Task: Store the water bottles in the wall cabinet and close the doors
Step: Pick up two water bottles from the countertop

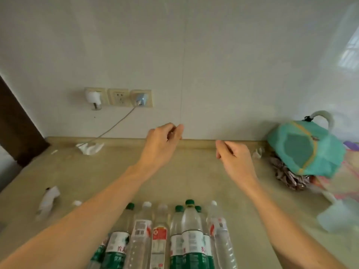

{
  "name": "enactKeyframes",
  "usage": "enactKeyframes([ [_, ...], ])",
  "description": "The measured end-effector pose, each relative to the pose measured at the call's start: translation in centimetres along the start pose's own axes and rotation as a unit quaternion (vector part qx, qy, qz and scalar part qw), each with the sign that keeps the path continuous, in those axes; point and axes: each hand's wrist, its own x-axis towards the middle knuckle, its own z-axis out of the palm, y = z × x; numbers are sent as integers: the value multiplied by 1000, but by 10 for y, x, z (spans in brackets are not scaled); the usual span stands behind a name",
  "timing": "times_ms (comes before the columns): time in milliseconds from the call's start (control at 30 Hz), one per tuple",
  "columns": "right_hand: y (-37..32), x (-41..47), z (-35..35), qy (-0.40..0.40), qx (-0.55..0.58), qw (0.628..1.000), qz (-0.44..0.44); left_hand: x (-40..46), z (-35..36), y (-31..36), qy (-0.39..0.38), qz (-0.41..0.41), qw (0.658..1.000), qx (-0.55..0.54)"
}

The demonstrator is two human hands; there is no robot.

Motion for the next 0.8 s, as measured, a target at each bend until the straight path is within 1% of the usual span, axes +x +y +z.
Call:
enactKeyframes([
  [67,30,-19,8,-16,-8,998,62,-23,19,-24,-47,-42,998,4],
  [167,65,-45,20,-69,-35,988,131,-56,45,-56,-112,-126,986,10],
  [233,86,-58,27,-102,-63,978,173,-77,61,-70,-171,-178,969,18],
  [300,105,-69,34,-135,-108,965,199,-94,77,-78,-237,-212,947,36],
  [367,121,-78,38,-173,-154,946,229,-106,92,-82,-281,-244,927,48],
  [467,141,-89,42,-217,-185,909,302,-115,108,-83,-294,-280,912,55],
  [567,155,-97,47,-238,-184,887,350,-116,117,-83,-284,-309,907,45],
  [667,164,-103,52,-254,-157,877,375,-116,125,-82,-278,-326,903,32],
  [800,170,-107,54,-251,-150,874,387,-116,132,-84,-264,-370,890,-19],
])
